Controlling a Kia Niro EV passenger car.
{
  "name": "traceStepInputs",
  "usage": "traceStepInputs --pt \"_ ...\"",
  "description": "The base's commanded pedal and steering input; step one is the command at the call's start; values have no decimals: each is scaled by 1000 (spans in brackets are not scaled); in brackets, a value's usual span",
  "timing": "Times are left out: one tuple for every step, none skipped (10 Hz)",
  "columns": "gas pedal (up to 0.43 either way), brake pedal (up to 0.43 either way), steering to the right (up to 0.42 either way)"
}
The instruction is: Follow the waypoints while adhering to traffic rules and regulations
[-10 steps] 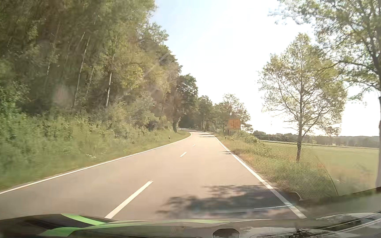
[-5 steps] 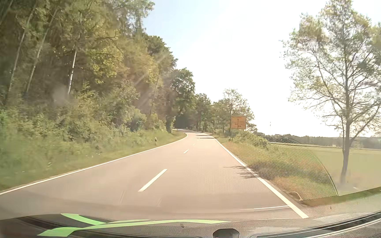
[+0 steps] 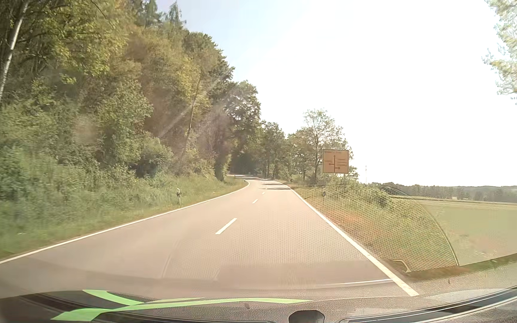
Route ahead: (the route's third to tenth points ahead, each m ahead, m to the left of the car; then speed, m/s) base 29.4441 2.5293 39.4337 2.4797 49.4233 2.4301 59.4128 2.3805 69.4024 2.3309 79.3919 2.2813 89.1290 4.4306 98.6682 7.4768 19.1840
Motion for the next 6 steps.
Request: traceStepInputs --pt "248 0 1" --pt "248 0 1" --pt "248 0 0" --pt "248 0 0" --pt "248 0 0" --pt "248 0 0"
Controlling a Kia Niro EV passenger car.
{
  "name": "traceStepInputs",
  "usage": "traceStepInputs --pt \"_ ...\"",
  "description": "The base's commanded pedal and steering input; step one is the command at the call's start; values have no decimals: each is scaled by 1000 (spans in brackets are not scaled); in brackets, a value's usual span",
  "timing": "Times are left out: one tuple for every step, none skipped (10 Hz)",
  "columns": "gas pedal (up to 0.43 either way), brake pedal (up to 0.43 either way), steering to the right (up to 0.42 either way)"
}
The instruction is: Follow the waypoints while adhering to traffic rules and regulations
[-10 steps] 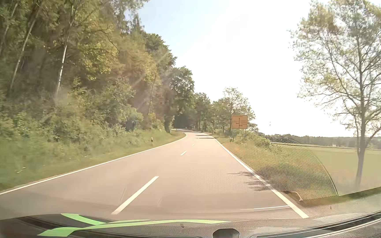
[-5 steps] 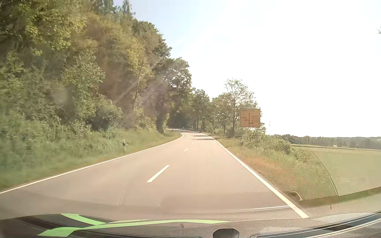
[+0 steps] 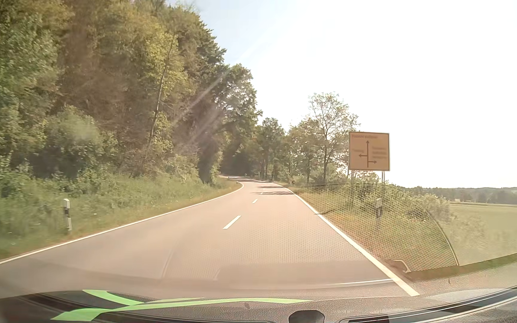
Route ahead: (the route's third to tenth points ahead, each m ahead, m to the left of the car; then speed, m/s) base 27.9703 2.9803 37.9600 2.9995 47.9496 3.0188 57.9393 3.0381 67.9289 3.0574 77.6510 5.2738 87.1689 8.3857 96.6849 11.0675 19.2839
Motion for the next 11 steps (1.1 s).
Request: traceStepInputs --pt "248 0 0" --pt "240 0 0" --pt "209 0 -1" --pt "177 0 0" --pt "169 0 0" --pt "169 0 0" --pt "169 0 0" --pt "169 0 -1" --pt "169 0 0" --pt "169 0 -1" --pt "169 0 -1"
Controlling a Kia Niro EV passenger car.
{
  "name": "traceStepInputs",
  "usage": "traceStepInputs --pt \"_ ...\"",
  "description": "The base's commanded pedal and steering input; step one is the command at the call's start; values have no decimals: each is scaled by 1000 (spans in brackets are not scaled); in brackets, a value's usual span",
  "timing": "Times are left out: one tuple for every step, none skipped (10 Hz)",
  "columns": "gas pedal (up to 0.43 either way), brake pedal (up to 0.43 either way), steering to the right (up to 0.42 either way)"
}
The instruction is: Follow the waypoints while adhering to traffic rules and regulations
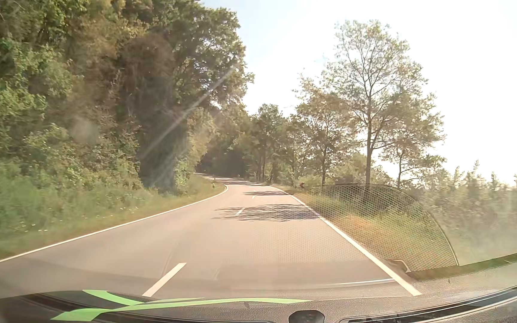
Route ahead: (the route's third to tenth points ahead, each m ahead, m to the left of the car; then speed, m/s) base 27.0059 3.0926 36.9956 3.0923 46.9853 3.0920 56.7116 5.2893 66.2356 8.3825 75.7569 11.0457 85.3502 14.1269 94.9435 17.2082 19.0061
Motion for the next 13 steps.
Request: traceStepInputs --pt "157 0 -2" --pt "157 0 -4" --pt "157 0 -5" --pt "157 0 -6" --pt "150 0 -8" --pt "150 0 -9" --pt "150 0 -10" --pt "150 0 -10" --pt "130 0 -11" --pt "118 0 -14" --pt "118 0 -15" --pt "130 0 -16" --pt "138 0 -17"
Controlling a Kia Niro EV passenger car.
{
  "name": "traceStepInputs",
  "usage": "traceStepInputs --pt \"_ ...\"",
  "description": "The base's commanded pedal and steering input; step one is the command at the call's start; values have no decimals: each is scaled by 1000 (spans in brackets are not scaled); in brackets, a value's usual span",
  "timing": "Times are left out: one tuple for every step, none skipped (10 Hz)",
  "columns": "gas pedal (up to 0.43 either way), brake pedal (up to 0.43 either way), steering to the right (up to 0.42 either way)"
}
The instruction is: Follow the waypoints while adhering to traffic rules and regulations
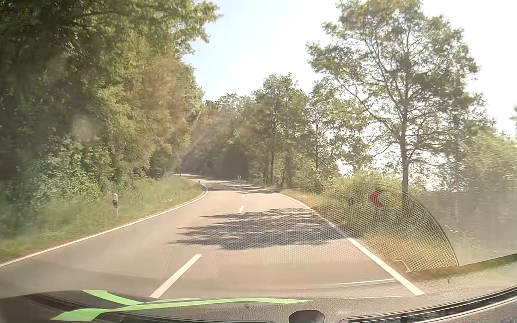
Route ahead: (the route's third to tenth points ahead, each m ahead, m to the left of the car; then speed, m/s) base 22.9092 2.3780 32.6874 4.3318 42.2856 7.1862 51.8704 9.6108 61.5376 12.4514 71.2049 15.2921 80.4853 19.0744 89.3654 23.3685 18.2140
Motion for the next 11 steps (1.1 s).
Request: traceStepInputs --pt "150 0 -17" --pt "157 0 -18" --pt "157 0 -19" --pt "169 0 -20" --pt "197 0 -23" --pt "209 0 -25" --pt "240 0 -26" --pt "248 0 -26" --pt "248 0 -26" --pt "248 0 -27" --pt "248 0 -29"
